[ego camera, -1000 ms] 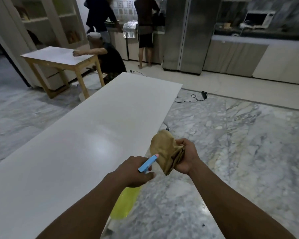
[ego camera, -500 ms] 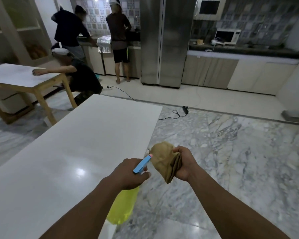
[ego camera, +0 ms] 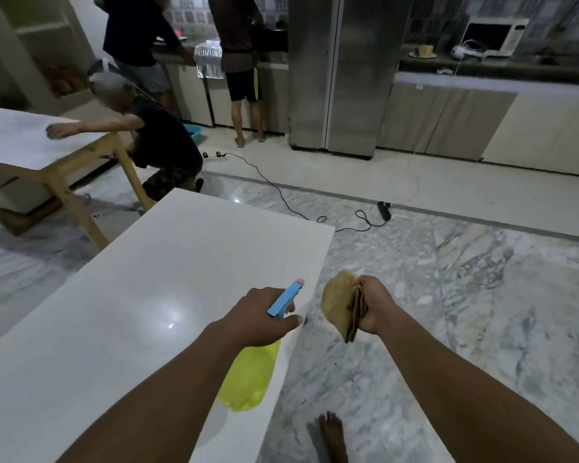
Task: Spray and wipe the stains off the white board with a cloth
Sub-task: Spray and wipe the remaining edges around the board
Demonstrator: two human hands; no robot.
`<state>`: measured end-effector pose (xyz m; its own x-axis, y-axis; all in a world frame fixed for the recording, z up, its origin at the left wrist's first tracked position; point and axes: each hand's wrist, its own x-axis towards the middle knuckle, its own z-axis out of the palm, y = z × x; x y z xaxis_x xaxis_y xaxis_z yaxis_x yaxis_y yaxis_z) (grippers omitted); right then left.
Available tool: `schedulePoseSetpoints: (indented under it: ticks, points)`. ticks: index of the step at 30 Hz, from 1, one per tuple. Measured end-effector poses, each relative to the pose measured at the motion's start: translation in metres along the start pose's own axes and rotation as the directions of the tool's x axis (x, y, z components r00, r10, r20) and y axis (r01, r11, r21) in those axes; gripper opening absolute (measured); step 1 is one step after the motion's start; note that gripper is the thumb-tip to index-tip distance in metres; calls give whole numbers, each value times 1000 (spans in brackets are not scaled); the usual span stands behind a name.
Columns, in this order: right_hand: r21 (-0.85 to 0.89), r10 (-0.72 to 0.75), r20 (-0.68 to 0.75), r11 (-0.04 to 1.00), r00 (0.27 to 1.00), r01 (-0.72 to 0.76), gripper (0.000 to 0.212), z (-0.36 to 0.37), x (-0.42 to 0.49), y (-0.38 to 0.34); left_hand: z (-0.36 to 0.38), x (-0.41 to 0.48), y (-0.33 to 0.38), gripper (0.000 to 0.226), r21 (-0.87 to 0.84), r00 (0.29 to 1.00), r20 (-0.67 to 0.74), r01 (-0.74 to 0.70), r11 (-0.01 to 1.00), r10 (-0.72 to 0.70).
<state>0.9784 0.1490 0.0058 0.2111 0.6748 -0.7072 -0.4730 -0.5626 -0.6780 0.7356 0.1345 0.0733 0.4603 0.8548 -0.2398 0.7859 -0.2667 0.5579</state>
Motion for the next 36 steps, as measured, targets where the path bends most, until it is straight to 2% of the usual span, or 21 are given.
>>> schedulePoseSetpoints:
  ticks: [3, 6, 9, 11, 12, 14, 15, 17, 18, 20, 23, 27, 30, 36]
  points:
    - [-66, -45, -41, 997, 998, 43, 34, 20, 84, -39, -6, 65, -10, 29, -14, 998, 1, 59, 998, -59]
    - [-148, -123, -56, 982, 991, 113, 41, 46, 170, -78, -11, 126, -17, 28, -53, 993, -6, 113, 992, -114]
    - [-293, -289, -164, 927, 943, 233, 43, 68, 246, -104, -17, 183, -21, 27, -79, 989, -18, 145, 986, -146]
    - [-383, -383, -142, 871, 913, 307, 58, 88, 279, -107, -20, 211, -26, 23, -92, 987, -37, 152, 984, -156]
    - [-468, -413, -97, 822, 906, 325, 60, 98, 294, -105, -21, 224, -28, 21, -103, 987, -43, 149, 983, -155]
    - [-634, -444, -15, 697, 896, 335, 48, 108, 315, -90, -22, 242, -33, 19, -127, 988, -52, 141, 982, -148]
    - [-672, -453, -50, 675, 890, 306, 43, 108, 325, -85, -21, 250, -37, 21, -144, 988, -46, 140, 980, -148]
    - [-667, -488, -178, 698, 854, 260, 47, 104, 340, -80, -18, 260, -44, 23, -164, 987, -27, 151, 975, -158]
    - [-680, -514, -191, 684, 836, 265, 53, 102, 347, -79, -17, 263, -47, 22, -166, 986, -22, 159, 973, -165]
    - [-756, -551, -130, 594, 825, 277, 64, 104, 360, -71, -12, 267, -57, 17, -169, 984, -17, 172, 971, -178]
    - [-823, -600, -91, 494, 795, 279, 67, 111, 368, -56, -7, 262, -69, 15, -167, 980, -16, 192, 967, -197]
    - [-817, -624, -70, 484, 778, 314, 67, 104, 367, -46, 1, 237, -81, 16, -172, 976, -13, 211, 962, -217]
    - [-790, -604, -103, 533, 791, 304, 63, 106, 352, -33, 6, 212, -88, 17, -173, 977, -29, 203, 964, -211]
    - [-792, -610, -76, 518, 789, 324, 62, 102, 283, 48, 28, 127, -94, 18, -191, 983, -94, 139, 972, -159]
